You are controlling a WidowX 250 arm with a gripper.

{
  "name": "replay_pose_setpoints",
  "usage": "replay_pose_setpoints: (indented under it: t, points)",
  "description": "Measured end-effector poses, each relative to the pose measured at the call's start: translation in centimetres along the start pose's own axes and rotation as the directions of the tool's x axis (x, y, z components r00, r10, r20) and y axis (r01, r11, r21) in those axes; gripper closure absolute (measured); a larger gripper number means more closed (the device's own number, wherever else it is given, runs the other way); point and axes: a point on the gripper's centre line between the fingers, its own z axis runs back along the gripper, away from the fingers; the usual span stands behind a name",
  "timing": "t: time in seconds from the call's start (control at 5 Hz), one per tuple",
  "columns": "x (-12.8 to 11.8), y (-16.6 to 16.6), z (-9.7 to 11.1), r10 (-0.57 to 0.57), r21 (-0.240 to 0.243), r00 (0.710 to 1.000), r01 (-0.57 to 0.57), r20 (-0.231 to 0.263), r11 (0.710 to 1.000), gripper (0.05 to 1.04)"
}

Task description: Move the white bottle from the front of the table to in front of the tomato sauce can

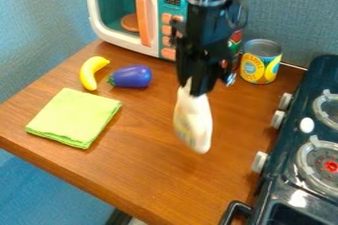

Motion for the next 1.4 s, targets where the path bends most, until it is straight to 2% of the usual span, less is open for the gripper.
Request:
replay_pose_setpoints:
  t: [0.2,0.4,0.8,1.0,1.2,1.4]
  points:
    - [2.1,2.0,2.9,0.06,0.034,0.997,-0.061,0.049,0.998,0.728]
    - [4.0,3.5,2.2,0.107,0.025,0.994,-0.108,0.008,0.994,0.728]
    - [7.4,5.2,0.3,0.141,0.02,0.989,-0.14,-0.036,0.99,0.728]
    - [8.1,5.9,-1.2,0.162,0.019,0.985,-0.161,-0.059,0.987,0.728]
    - [8.4,6.9,-3.2,0.197,0.011,0.975,-0.197,-0.103,0.98,0.728]
    - [8.9,7.4,-4.1,0.215,0.005,0.97,-0.216,-0.116,0.976,0.728]
